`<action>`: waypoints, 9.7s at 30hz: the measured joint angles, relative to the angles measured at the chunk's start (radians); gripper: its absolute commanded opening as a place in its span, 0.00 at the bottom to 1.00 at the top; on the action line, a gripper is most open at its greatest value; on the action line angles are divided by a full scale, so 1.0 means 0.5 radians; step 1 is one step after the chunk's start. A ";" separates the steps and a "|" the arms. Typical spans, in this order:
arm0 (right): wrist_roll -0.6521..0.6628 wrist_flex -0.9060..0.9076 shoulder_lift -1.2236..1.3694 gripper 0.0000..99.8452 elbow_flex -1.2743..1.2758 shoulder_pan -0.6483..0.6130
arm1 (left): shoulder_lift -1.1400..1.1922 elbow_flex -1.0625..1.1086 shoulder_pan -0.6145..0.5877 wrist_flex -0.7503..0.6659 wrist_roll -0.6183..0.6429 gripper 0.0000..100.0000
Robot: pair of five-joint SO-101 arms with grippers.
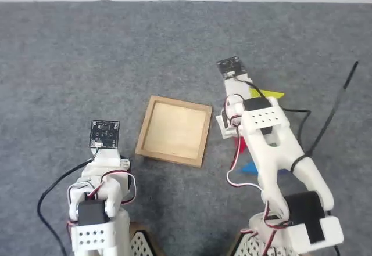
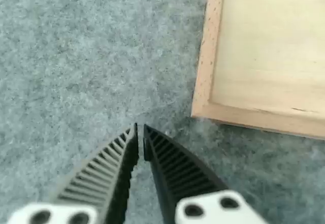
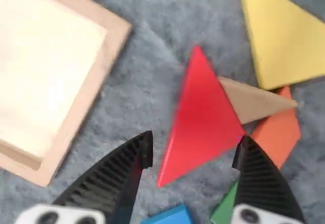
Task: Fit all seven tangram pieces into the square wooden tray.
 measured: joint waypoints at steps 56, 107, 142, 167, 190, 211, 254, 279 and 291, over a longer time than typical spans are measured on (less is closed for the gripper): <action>-0.212 0.071 0.635 0.23 -0.249 0.239 | 0.000 0.000 0.000 0.000 0.000 0.02; 0.270 0.258 0.856 0.23 -0.589 0.212 | 0.000 0.000 0.000 0.000 0.000 0.02; -0.095 0.135 0.577 0.31 -0.147 0.227 | 0.000 0.000 0.000 0.000 0.000 0.02; 0.034 0.104 0.589 0.37 -0.181 0.328 | 0.000 0.000 0.000 0.000 0.000 0.02; 0.018 0.110 0.592 0.25 -0.178 0.199 | 0.000 0.000 0.000 0.000 0.000 0.02; 0.006 0.107 0.301 0.25 -0.025 0.095 | 0.000 0.000 0.000 0.000 0.000 0.02; 0.172 0.157 0.703 0.27 -0.350 0.221 | 0.000 0.000 0.000 0.000 0.000 0.02; 0.025 0.120 0.549 0.27 -0.147 0.368 | 0.000 0.000 0.000 0.000 0.000 0.02; 0.025 0.126 0.549 0.25 -0.147 0.381 | 0.000 0.000 0.000 0.000 0.000 0.02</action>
